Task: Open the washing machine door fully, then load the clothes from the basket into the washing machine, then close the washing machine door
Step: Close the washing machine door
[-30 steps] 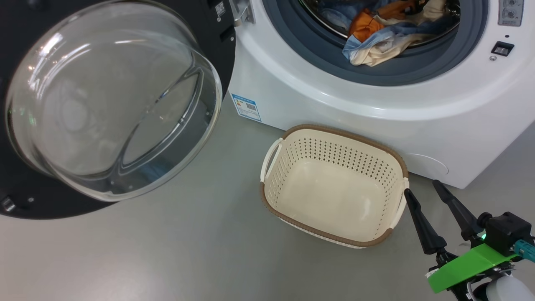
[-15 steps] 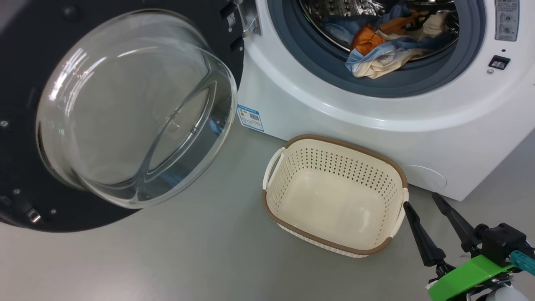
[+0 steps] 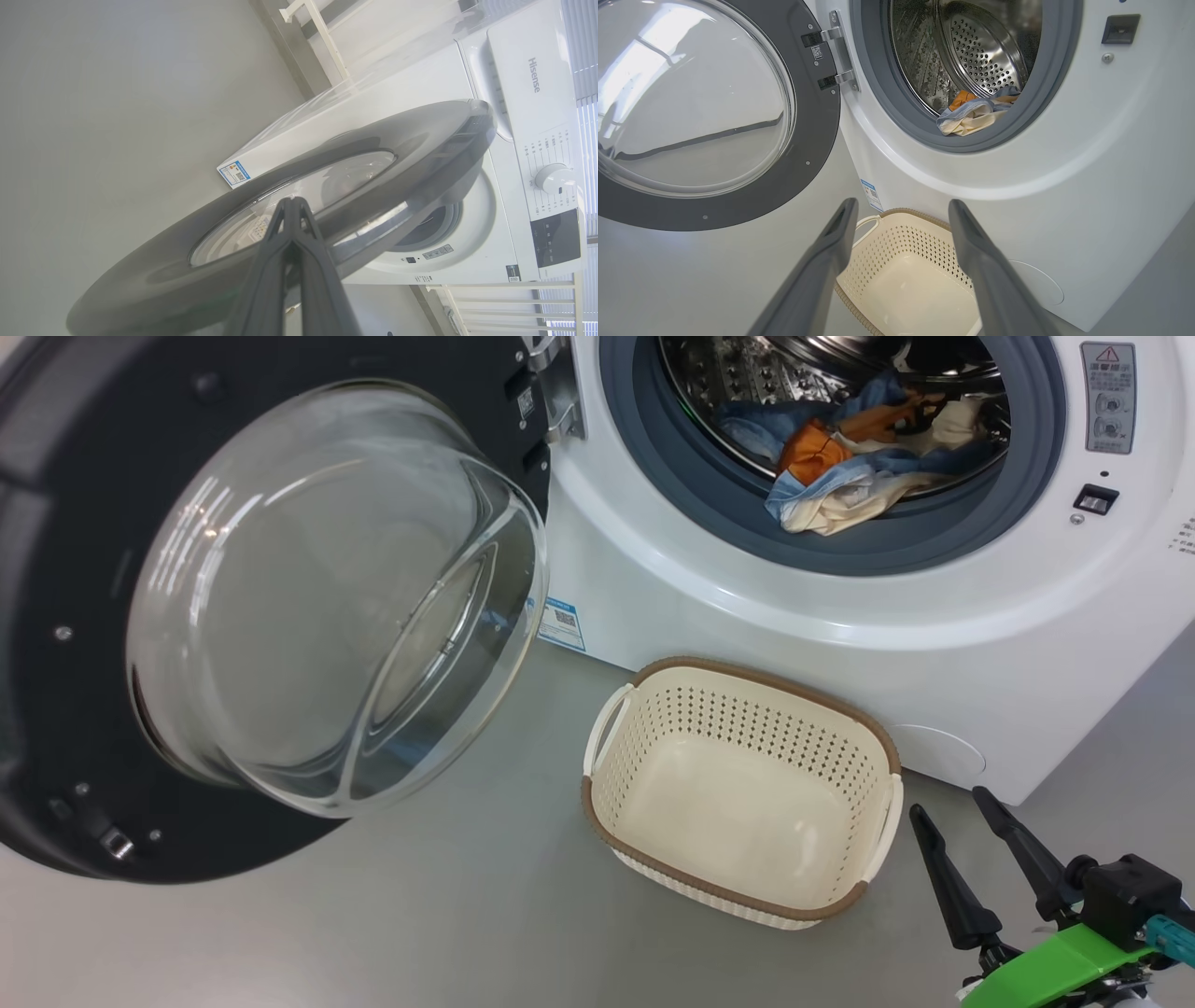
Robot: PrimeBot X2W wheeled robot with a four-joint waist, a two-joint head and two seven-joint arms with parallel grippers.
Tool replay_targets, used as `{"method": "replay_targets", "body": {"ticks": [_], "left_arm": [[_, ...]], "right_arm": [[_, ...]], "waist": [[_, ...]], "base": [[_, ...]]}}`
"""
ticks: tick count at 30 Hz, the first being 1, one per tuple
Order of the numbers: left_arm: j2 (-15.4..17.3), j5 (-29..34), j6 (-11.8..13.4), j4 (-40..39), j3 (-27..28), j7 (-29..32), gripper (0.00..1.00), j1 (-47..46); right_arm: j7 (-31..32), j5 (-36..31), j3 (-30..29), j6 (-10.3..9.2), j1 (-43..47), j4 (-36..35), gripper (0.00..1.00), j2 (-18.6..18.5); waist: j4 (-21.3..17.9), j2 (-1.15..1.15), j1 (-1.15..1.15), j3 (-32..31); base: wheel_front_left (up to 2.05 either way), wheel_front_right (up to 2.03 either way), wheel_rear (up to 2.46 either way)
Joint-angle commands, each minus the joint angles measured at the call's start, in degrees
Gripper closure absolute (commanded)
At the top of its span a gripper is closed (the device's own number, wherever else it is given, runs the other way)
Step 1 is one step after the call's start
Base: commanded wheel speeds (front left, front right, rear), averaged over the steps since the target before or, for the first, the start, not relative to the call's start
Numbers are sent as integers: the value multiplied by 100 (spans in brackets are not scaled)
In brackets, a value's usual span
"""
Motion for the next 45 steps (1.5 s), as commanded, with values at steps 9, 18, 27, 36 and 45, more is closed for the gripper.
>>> {"method": "replay_targets", "body": {"ticks": [9,18,27,36,45], "left_arm": [[280,-253,-18,-904,247,545,100,272],[140,-281,-18,-1696,273,897,100,565],[-75,-418,-18,-2596,365,1314,100,814],[-405,-386,-18,-3443,207,1732,100,895],[-783,-273,-18,-3832,55,1899,100,808]], "right_arm": [[-27,-71,12,9,129,-147,0,48],[-27,-62,-38,9,201,-168,0,100],[-27,-48,-92,9,240,-194,0,144],[-27,-74,-80,9,258,-199,0,166],[-27,-185,-48,9,246,-202,0,187]], "waist": [[-2,0,0,-152],[-22,0,0,-226],[-126,0,0,-283],[-398,0,0,-327],[-923,0,0,-325]], "base": [[0,0,0],[0,0,0],[0,0,0],[0,0,0],[0,0,0]]}}
